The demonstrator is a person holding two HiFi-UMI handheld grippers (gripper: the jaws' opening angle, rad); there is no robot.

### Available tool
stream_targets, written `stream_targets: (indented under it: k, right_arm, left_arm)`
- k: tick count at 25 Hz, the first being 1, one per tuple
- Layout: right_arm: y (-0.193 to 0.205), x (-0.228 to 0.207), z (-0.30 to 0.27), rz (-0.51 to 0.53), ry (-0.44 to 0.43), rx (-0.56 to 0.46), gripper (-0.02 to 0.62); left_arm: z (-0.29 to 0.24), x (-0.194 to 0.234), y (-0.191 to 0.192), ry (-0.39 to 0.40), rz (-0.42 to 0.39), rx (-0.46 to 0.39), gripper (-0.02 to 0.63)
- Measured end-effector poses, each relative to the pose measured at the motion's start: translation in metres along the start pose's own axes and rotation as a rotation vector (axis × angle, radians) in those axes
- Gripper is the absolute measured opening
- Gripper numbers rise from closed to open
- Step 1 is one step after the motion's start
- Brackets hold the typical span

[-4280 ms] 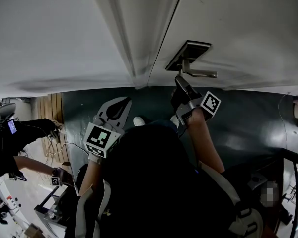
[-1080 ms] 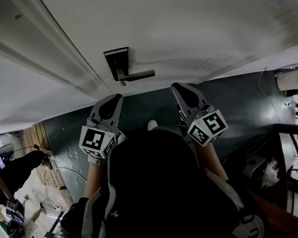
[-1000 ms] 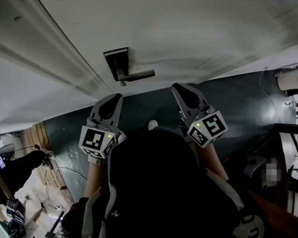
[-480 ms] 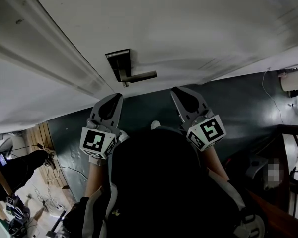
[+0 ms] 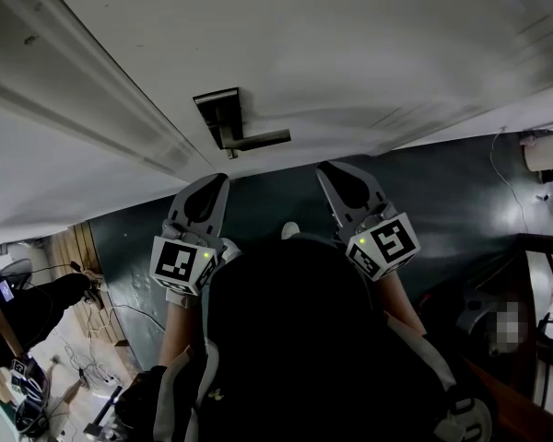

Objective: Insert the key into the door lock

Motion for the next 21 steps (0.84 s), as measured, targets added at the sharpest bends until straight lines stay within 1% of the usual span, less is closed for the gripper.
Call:
stream_targets:
  k: [15, 21]
  right_arm:
    - [0.007, -0.006, 0.007, -0.045, -0.03, 0.0, 0.031]
    - [0.009, -0.01, 0.008, -0.044, -0.039, 0.001, 0.031]
  left_arm:
    - [0.002, -0.01, 0.006, -0.035, 0.013, 0.021, 0.009]
    - [0.003, -0.01, 0.012, -0.05, 0.032, 0.03, 0.009]
Point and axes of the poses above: the fingertips, and each gripper's own axes: z backward along the fingers, x to its left, y out of its underside, the point moved 3 cm from there along z, backward along the fingers, and after that the axes turned 3 degrees about -y, right-handed, at the moved point
